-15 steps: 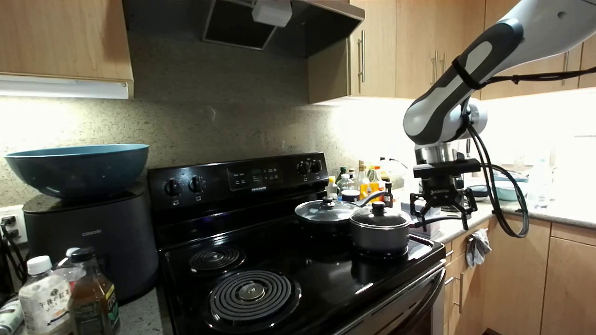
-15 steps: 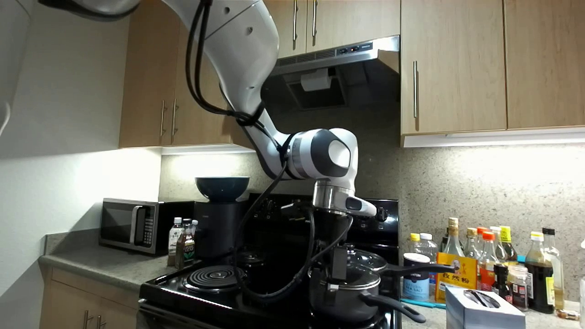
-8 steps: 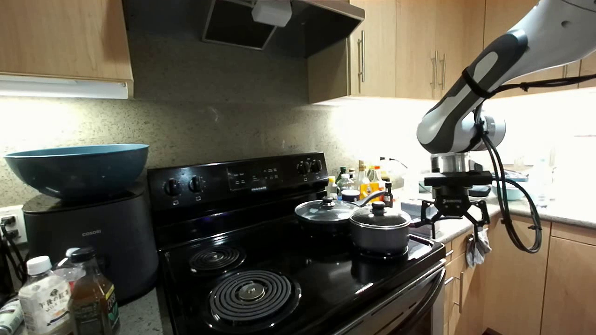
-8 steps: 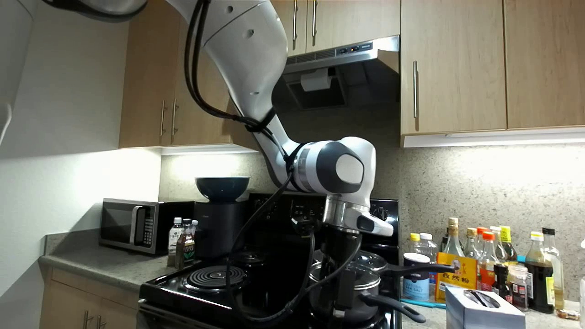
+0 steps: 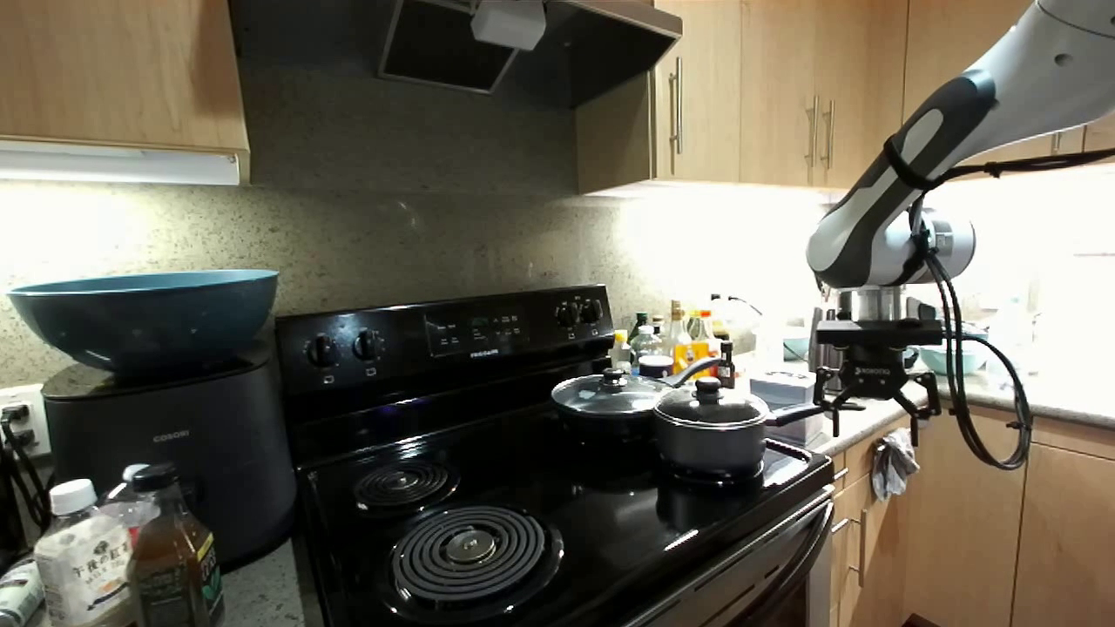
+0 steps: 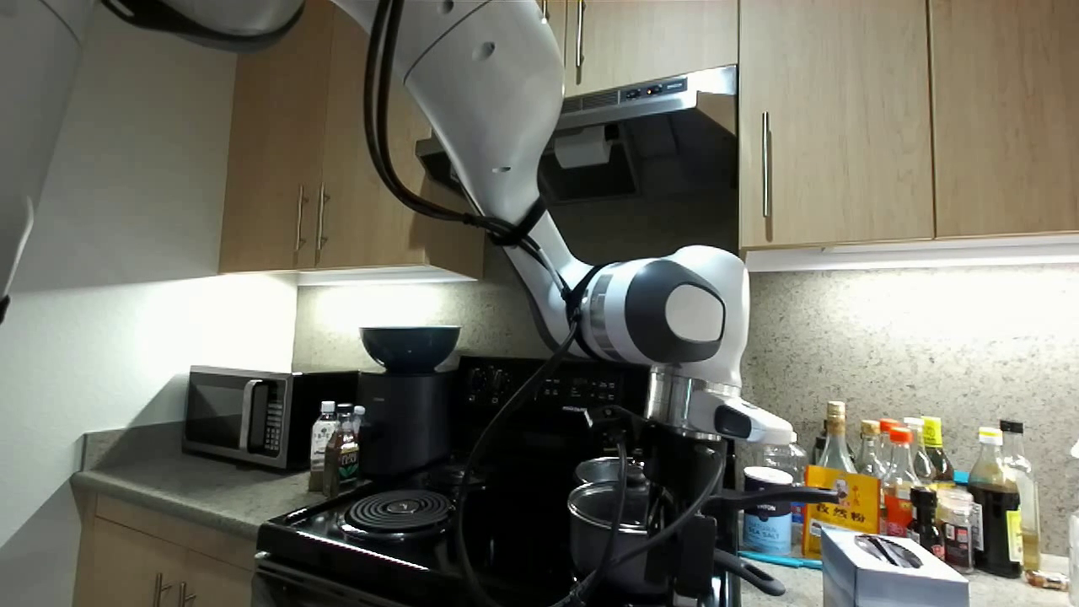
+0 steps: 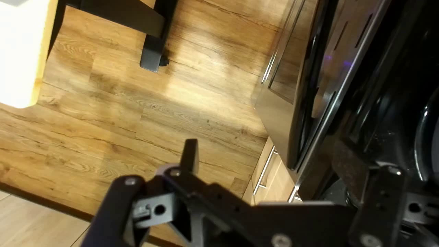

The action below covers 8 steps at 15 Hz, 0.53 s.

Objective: Twist the handle to the right

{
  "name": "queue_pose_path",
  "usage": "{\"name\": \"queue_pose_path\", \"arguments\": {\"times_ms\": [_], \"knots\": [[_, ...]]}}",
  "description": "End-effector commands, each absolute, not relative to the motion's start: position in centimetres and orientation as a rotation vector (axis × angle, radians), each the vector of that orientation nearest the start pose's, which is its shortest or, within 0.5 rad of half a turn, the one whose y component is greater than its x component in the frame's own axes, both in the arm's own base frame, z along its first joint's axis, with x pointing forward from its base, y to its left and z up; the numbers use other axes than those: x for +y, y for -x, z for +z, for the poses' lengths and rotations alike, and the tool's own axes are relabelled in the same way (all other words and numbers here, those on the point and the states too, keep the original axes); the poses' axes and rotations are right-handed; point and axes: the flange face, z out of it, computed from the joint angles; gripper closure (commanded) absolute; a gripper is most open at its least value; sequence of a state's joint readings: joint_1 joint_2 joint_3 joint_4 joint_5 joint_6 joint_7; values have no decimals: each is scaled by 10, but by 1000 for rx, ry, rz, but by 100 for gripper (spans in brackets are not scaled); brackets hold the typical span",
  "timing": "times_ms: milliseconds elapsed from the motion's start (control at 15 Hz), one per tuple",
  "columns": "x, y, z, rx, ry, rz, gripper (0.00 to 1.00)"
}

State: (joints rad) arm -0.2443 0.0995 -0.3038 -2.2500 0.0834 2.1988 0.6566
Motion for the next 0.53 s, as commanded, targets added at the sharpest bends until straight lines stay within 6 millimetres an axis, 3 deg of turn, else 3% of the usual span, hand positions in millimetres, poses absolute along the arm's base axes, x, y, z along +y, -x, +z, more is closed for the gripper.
{"name": "queue_pose_path", "arguments": {"times_ms": [0,467], "knots": [[-274,-460,311,1872,2459,183,0],[-300,-489,308,1907,2417,166,0]]}}
